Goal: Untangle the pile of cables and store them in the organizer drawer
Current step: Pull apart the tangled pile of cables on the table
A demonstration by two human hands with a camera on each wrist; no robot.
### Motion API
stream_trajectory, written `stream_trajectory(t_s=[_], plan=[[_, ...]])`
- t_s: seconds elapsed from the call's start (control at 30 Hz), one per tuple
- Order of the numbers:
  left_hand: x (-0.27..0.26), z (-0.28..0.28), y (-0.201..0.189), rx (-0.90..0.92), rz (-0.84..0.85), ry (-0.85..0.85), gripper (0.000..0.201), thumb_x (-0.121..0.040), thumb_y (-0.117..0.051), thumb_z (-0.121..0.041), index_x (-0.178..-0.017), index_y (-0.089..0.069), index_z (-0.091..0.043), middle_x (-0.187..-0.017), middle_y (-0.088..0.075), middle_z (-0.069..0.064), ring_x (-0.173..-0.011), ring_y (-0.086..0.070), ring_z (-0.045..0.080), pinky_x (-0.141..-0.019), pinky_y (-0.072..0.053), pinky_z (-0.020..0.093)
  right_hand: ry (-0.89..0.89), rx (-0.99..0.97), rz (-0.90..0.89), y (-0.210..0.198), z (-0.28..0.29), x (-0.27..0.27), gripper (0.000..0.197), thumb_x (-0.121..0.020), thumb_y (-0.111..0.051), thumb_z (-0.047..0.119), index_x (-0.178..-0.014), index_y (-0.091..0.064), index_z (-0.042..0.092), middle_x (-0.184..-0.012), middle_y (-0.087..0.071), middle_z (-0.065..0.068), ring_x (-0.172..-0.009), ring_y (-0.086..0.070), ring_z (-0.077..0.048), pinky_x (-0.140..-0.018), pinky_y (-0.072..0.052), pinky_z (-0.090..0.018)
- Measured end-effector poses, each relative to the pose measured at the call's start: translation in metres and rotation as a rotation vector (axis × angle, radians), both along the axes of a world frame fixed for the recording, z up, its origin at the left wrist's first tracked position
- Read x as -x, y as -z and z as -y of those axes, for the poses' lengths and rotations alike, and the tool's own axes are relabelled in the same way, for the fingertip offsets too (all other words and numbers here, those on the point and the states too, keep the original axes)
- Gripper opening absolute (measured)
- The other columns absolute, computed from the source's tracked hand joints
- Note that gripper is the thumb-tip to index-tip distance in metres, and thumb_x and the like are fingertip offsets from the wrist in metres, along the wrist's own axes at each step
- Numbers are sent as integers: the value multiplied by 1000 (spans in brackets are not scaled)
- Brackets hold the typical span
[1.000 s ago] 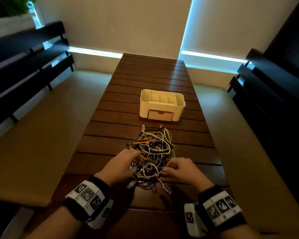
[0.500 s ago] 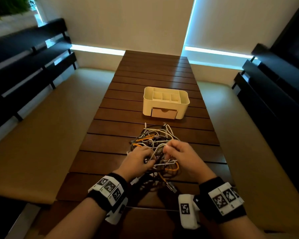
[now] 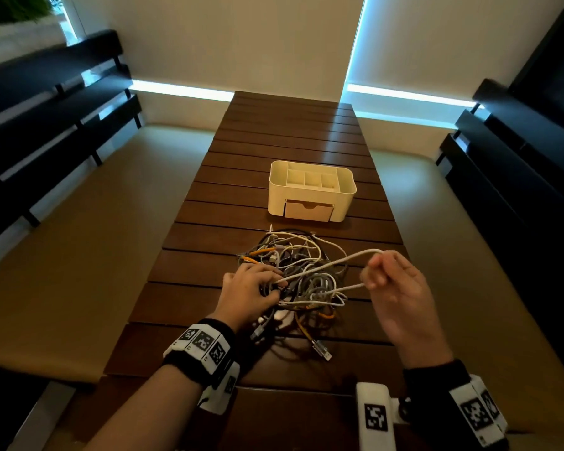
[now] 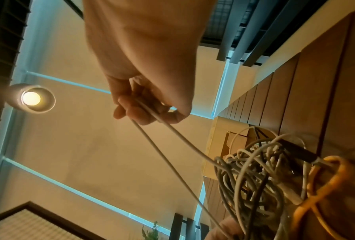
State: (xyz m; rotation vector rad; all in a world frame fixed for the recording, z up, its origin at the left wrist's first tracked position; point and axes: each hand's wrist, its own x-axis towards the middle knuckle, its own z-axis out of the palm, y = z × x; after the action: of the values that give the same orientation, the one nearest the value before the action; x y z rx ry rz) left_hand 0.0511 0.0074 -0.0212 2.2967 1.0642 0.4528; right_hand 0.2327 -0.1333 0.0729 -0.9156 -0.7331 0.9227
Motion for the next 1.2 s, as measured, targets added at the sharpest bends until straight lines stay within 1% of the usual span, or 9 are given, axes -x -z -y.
stream_trajectory(t_s=[0.17, 0.27, 0.33, 0.43, 0.5, 0.6, 0.77, 1.0, 1.2], plan=[[-6, 4, 1, -64, -23, -40, 18, -89, -55, -48, -101, -67, -43, -115, -55, -28, -112, -39, 1, -81, -23, 32, -29, -10, -30, 8, 27, -19, 29, -68, -75, 42, -64, -63, 16, -53, -45, 5, -54, -42, -13, -63, -43, -21], [-9, 7, 3, -87, -21, -71, 23, -92, -50, -47, -101, -69, -38, -115, -58, -25, -111, -42, 4, -82, -20, 31, -50, 389, 353, 10, 36, -28, 19, -80, -63, 25, -63, -64, 18, -60, -58, -1, -62, -55, -17, -67, -43, -28], [-6, 9, 7, -141, -21, -80, 23, -92, -50, -46, -101, -70, -37, -116, -60, -24, -111, -43, 6, -82, -17, 31, -24, 792, 736, 12, 29, -33, 17, -89, -55, 10, -87, -68, 21, -91, -68, -6, -81, -59, -20, -67, -43, -27], [-6, 12, 10, -202, -31, -85, 25, -92, -50, -47, -102, -70, -36, -115, -61, -23, -110, -45, 7, -78, -13, 29, 142, 1035, 1015, 6, 13, -22, 54, -90, -55, 14, -139, -36, 23, -141, -42, -5, -114, -50, -19, -89, -47, -37], [-8, 14, 11, -236, -18, -84, 23, -92, -51, -46, -100, -71, -36, -113, -63, -23, -108, -47, 8, -76, -12, 29, 308, 944, 1173, -6, 2, 0, 63, -88, -55, 16, -144, -26, 25, -147, -31, -1, -128, -39, -20, -107, -30, -48], [-12, 15, 11, -280, 22, -79, 23, -90, -53, -45, -90, -73, -35, -102, -68, -20, -99, -55, 13, -72, -11, 29, 424, 445, 1489, -23, -17, 38, 43, -82, -49, 16, -125, -53, 22, -126, -54, -1, -120, -48, -22, -96, -31, -42], [-12, 20, 10, -417, 42, -55, 13, -67, -57, -24, -69, -70, -25, -81, -70, -11, -74, -64, 21, -68, -29, 36, -297, 528, 1946, -4, -63, 69, 30, -95, -41, 23, -123, -49, 17, -128, -52, -1, -124, -43, -20, -110, -20, -38], [-16, 26, 11, -292, 113, -86, 29, -81, -41, -42, -76, -69, -35, -93, -68, -20, -87, -58, 14, -73, -24, 34, -275, 725, 1877, 2, -69, 61, 15, -94, -46, 18, -96, -59, 12, -83, -56, -2, -93, -60, -24, -77, -38, -33], [-16, 19, 9, -256, 162, -144, 36, -81, -39, -60, -84, -68, -39, -101, -63, -27, -98, -46, 4, -78, -19, 33, -60, 562, 1715, -36, -49, 52, 19, -94, -49, 27, -93, -63, 14, -92, -65, -2, -90, -59, -21, -84, -42, -35]])
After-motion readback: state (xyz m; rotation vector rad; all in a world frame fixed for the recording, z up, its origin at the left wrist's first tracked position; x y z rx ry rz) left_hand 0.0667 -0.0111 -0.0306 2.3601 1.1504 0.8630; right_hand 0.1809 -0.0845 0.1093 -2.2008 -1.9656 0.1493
